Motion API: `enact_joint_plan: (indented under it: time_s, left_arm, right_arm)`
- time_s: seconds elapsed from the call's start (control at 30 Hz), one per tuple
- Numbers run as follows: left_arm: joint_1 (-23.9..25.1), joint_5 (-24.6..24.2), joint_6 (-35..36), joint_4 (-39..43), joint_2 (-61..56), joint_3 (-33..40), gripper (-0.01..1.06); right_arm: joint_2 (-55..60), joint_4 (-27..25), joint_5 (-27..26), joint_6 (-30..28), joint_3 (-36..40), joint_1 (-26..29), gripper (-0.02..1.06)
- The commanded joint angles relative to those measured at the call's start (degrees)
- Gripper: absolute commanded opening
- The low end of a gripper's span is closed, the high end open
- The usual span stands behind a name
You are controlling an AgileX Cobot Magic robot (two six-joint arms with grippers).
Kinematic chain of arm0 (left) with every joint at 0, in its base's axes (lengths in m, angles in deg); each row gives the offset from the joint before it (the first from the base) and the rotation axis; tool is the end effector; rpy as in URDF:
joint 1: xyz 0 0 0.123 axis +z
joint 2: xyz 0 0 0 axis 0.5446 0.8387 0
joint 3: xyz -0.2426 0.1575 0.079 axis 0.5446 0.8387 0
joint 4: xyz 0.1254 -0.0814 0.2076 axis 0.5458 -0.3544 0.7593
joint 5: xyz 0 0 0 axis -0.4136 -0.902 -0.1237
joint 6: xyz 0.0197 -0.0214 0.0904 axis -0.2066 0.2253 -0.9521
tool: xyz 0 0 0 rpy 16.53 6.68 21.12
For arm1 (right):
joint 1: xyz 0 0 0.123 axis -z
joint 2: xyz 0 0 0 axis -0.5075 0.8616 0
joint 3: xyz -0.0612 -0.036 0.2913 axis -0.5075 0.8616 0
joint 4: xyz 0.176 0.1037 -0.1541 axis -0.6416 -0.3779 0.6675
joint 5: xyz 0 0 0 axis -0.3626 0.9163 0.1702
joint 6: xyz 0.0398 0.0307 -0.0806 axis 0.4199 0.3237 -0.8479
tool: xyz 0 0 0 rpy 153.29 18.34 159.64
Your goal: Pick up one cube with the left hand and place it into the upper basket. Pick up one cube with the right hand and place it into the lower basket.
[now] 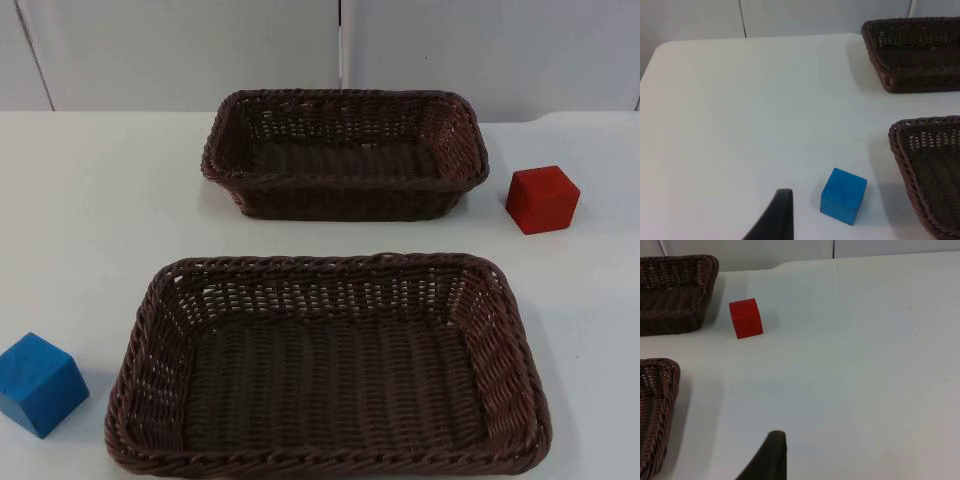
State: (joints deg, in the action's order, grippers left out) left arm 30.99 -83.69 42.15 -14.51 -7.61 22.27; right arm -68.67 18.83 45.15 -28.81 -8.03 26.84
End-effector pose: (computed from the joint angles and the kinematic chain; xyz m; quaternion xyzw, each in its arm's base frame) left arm -0.0144 -0.0046 0.2856 0.0279 0.8436 -0.0328 0.5352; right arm -0.0153 -0.0092 0.2832 0.0207 0.8516 -0.0046 0.5238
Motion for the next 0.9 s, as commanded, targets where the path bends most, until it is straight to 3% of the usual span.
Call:
enact_joint_plan:
  time_s: [0.0,0.27,0.87]
  left_arm:
    - [0.12,0.79,0.03,-0.04,0.57,-1.06,1.05]
    - [0.12,2.14,0.03,-0.04,6.27,-2.81,1.05]
    - [0.12,15.71,-1.15,-4.43,29.24,-3.89,1.05]
  right_arm:
    - [-0.23,0.08,-0.02,-0.51,0.44,-0.08,1.05]
    - [-0.23,0.08,-0.02,-0.51,0.44,-0.08,1.05]
    - [-0.23,0.08,-0.02,-0.51,0.44,-0.08,1.05]
